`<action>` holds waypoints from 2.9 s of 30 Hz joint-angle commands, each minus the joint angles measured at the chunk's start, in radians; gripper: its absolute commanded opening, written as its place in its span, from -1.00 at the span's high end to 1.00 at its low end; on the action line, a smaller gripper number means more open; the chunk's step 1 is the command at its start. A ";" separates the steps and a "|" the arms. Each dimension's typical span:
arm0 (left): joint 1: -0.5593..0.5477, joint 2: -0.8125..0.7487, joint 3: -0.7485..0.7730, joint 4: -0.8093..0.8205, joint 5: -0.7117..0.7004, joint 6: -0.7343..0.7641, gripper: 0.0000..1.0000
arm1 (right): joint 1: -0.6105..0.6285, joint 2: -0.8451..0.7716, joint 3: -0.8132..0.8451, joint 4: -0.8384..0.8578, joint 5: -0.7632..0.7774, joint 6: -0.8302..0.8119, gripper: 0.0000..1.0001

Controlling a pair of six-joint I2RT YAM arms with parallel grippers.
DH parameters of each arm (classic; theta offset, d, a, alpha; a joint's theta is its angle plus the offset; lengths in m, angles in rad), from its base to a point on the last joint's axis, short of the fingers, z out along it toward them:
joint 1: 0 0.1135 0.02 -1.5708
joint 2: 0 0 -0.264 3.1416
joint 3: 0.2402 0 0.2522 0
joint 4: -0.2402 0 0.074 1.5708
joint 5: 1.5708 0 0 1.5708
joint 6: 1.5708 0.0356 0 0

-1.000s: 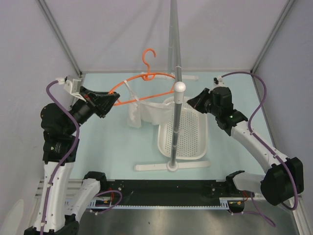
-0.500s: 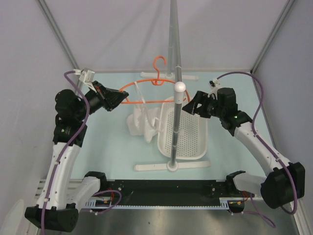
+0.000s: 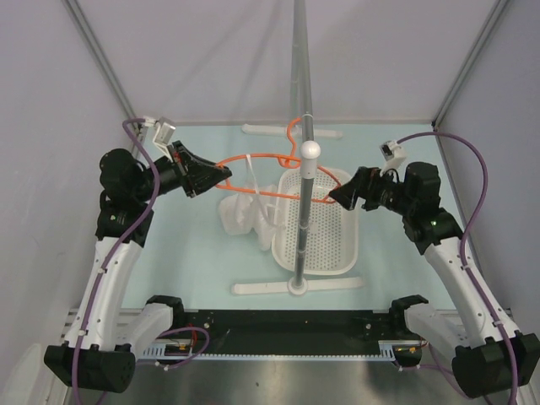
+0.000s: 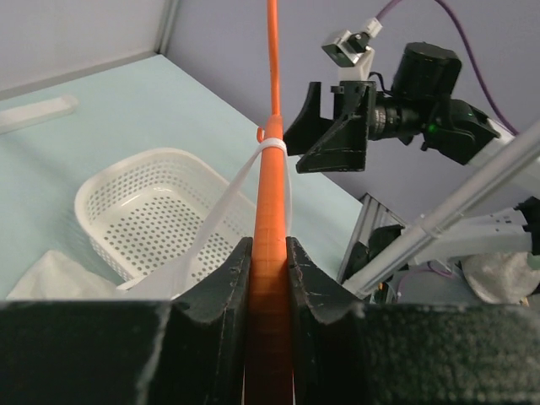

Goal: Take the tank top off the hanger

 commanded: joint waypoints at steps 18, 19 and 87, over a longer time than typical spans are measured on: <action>-0.003 0.044 0.032 0.157 0.227 -0.047 1.00 | -0.045 -0.165 -0.273 0.420 -0.478 0.146 0.42; -0.003 0.044 0.035 0.154 0.222 -0.047 1.00 | -0.045 -0.167 -0.279 0.436 -0.483 0.168 0.55; -0.580 0.314 0.336 -0.248 -1.017 0.312 -0.03 | 0.021 -0.420 -0.274 0.310 -0.273 0.162 1.00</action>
